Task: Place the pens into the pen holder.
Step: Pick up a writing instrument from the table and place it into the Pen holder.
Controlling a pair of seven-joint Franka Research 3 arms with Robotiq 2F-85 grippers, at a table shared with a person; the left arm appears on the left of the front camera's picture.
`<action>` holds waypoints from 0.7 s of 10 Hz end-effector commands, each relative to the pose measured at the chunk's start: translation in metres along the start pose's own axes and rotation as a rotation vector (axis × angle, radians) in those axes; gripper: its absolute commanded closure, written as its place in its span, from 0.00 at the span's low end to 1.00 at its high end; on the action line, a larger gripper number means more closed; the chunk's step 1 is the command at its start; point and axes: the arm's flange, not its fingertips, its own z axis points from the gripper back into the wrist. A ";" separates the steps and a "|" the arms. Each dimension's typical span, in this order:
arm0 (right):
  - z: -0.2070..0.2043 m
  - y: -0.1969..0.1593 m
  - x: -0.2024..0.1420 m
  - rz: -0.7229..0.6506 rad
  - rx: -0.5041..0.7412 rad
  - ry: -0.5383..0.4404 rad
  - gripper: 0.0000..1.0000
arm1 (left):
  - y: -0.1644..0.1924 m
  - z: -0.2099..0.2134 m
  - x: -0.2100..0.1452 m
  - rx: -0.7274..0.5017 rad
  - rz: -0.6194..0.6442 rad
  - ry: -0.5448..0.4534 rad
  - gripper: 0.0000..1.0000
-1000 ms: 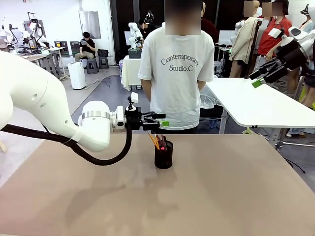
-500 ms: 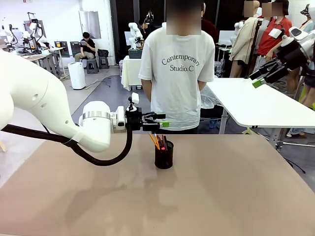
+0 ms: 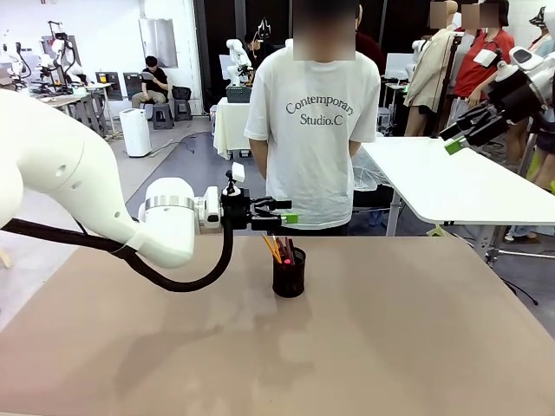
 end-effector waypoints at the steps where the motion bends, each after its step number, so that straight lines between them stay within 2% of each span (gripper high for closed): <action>1: 0.001 0.001 0.001 0.008 -0.001 -0.001 0.00 | 0.002 0.001 0.001 0.002 -0.003 -0.002 0.00; 5: 0.001 0.001 0.001 0.008 -0.001 -0.001 0.00 | 0.000 0.000 0.000 0.000 0.000 0.000 0.00; 7: 0.001 0.001 0.001 0.008 -0.001 -0.001 0.00 | -0.010 0.019 0.035 0.000 0.058 0.064 0.00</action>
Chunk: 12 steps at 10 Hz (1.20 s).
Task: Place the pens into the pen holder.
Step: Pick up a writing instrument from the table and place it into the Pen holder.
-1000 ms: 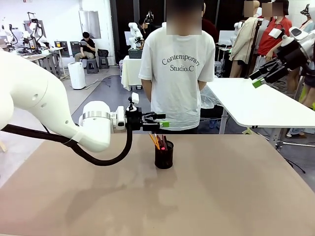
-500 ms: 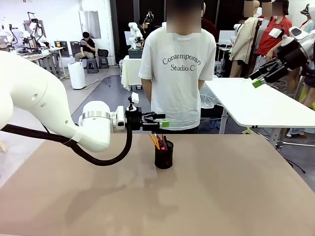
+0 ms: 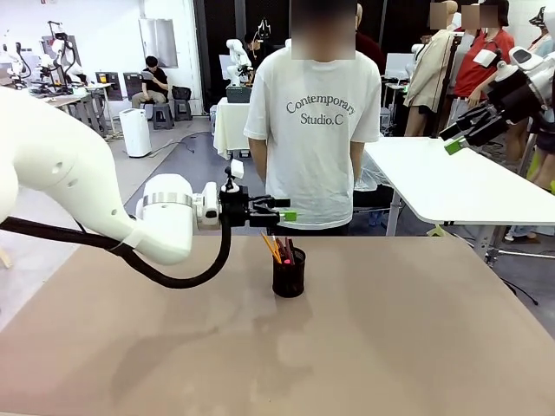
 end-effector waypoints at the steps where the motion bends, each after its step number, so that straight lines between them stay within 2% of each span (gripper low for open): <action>1: 0.001 0.001 0.001 0.008 -0.001 -0.001 0.00 | -0.014 0.029 0.041 0.003 0.047 0.098 0.00; 3: 0.001 0.001 0.001 0.008 -0.001 -0.001 0.00 | -0.023 0.051 0.077 -0.056 0.017 0.187 0.00; 5: 0.001 0.001 0.001 0.008 -0.001 -0.001 0.00 | -0.028 0.077 0.095 -0.165 -0.155 0.319 0.00; 6: 0.001 0.001 0.001 0.008 -0.001 -0.001 0.00 | -0.026 0.096 0.102 -0.138 -0.184 0.364 0.00; 9: 0.001 0.001 0.001 0.008 -0.001 -0.001 0.00 | -0.001 0.164 0.135 -0.099 -0.171 0.361 0.00; 12: 0.001 0.001 0.001 0.008 -0.001 -0.001 0.00 | 0.010 0.200 0.157 -0.113 -0.112 0.430 0.00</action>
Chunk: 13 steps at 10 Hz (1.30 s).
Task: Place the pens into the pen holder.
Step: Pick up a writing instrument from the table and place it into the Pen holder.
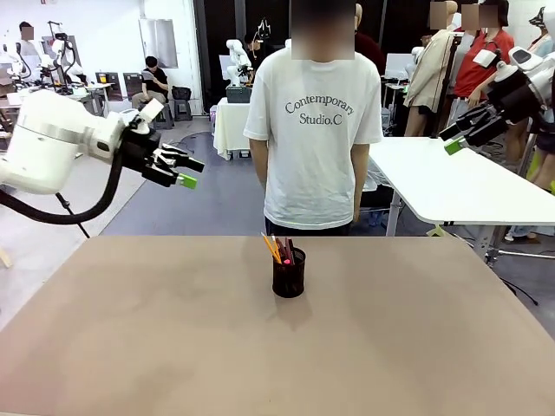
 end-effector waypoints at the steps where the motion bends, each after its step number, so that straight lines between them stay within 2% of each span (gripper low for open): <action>1: 0.001 0.001 0.001 0.008 -0.001 -0.001 0.00 | 0.013 0.014 0.010 -0.031 0.067 0.080 0.00; 2: 0.001 0.001 0.001 0.008 -0.001 -0.001 0.00 | 0.018 0.020 0.019 -0.002 0.086 0.141 0.00; 5: 0.001 0.001 0.001 0.008 -0.001 -0.001 0.00 | 0.032 0.026 0.053 0.075 0.014 0.239 0.00; 8: 0.001 0.001 0.001 0.008 -0.001 -0.001 0.00 | 0.038 0.035 0.067 0.093 0.014 0.245 0.00; 13: 0.001 0.001 0.001 0.008 -0.001 -0.001 0.00 | 0.033 0.035 0.067 0.086 -0.008 0.227 0.00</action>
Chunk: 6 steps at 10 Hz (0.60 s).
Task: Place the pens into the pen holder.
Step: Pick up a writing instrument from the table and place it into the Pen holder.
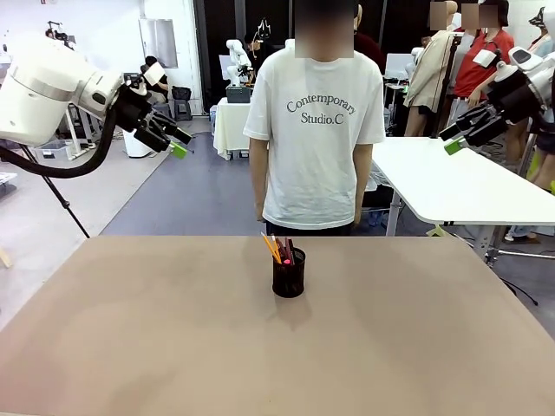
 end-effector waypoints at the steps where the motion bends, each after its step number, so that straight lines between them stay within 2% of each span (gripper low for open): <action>1: 0.001 0.001 0.001 0.008 -0.001 -0.001 0.00 | -0.002 0.001 0.000 -0.003 -0.004 0.000 0.00; 6: 0.001 0.001 0.001 0.008 -0.001 -0.001 0.00 | -0.002 0.001 0.000 -0.003 -0.004 0.000 0.00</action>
